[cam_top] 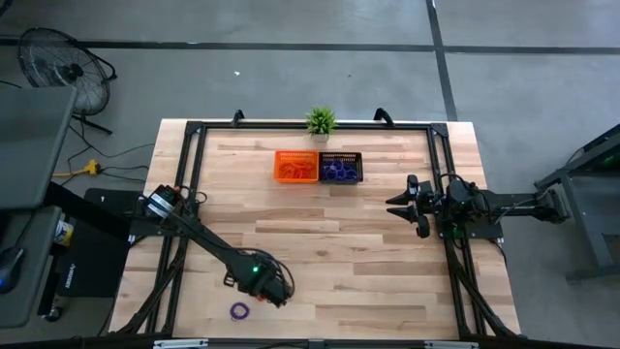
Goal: Sort spring keychains into baskets
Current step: Put the orange spring keychain into the orange basket
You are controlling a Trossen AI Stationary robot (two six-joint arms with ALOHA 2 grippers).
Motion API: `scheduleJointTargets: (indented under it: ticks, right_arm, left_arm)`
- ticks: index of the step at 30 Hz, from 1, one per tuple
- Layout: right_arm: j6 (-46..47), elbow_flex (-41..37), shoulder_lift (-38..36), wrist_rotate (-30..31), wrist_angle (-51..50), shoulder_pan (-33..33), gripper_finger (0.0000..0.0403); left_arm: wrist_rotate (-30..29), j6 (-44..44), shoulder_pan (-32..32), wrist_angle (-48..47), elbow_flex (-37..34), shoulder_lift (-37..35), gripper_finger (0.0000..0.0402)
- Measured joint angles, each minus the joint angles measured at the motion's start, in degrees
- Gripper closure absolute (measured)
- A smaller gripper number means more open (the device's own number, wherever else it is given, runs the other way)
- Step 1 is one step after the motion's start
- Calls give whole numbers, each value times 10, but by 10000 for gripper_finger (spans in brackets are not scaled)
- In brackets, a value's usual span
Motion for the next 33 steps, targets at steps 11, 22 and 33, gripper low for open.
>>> scheduleJointTargets:
  ticks: [11, 22, 33]
  right_arm:
    - [0, 0, 0, 0, 0, 0, 279]
    - [0, 0, 0, 0, 0, 0, 279]
    - [0, 0, 0, 0, 0, 0, 279]
  left_arm:
    - [16, 39, 4, 13, 0, 14, 279]
    - [14, 66, 4, 18, -1, 16, 382]
    - [-49, 172, 19, -53, 47, 16, 393]
